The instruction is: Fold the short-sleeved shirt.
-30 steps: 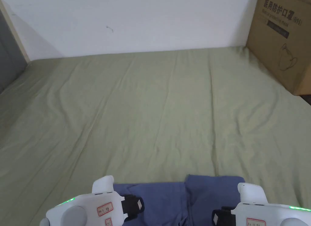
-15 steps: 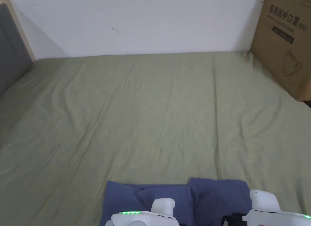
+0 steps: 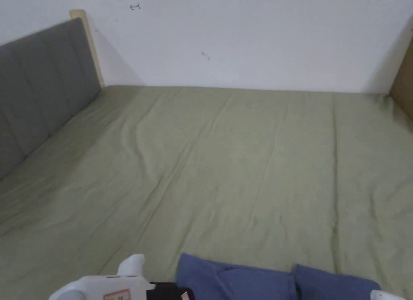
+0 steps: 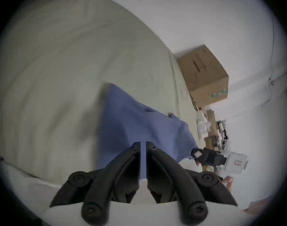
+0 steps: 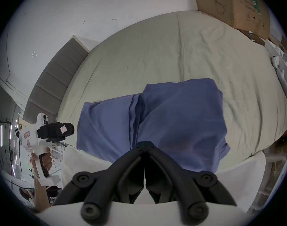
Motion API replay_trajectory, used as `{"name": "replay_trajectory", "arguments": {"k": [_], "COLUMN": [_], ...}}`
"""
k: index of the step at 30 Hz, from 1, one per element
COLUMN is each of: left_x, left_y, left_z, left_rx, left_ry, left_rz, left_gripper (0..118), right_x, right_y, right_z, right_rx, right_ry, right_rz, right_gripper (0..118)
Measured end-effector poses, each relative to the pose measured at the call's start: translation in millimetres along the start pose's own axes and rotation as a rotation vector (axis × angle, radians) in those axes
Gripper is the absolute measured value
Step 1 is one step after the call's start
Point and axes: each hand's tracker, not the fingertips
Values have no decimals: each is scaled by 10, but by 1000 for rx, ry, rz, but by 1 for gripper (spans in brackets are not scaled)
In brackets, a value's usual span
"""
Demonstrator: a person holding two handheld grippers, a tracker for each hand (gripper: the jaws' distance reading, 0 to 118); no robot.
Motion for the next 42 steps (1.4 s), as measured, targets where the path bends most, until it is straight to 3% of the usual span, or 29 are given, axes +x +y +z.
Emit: {"name": "replay_trajectory", "arguments": {"k": [1,2,3,4,5,6,12,18,19,20,21,24,27,29,35,42], "left_x": [-106,-208,-274,-348,-413,-441,-530,-508,-576,-580,-584,-606,-652,-571,-896,-1081], "left_y": [-1,0,-7,-14,-22,-31,72,191,225,222,228,243,321,426,723,885], "left_z": [79,125,159,145,120,107,-212,-623,-685,-727,-758,-777,-690,-555,-89,738], "left_rx": [1,1,-6,-39,-61,-49,-38,-111,-126,-114,-111,-158,-154,-141,-75,27], "left_ry": [11,11,14,10,3,2,-123,-367,-396,-411,-416,-206,-373,-293,-181,75], "left_rz": [6,16,49,90,107,103,160,269,279,304,325,258,342,195,149,162], "left_gripper": [13,29,67,96,115,118,118,117,105,77,12,10,10,10,10,10], "right_x": [-32,-64,-94,-106,-140,-161,-306,-367,-367,-367,-370,-371,-354,-331,-336,-281], "right_y": [1,7,13,13,30,37,118,148,145,141,131,118,128,155,209,128], "right_z": [-20,-44,-67,-78,-131,-150,-183,-242,-251,-257,-259,-249,-231,-216,-210,-208], "right_rx": [-4,-10,-15,-19,-26,-31,-23,-39,-43,-47,-53,-63,-67,-65,-48,-48], "right_ry": [1,1,4,5,2,-1,10,-9,-10,-11,-16,-28,-57,-64,-58,-38], "right_rz": [7,12,19,26,30,31,39,54,53,52,53,55,57,51,41,41], "right_gripper": [0,0,0,0,0,0,0,0,0,0,0,0,0,0,0,0]}}
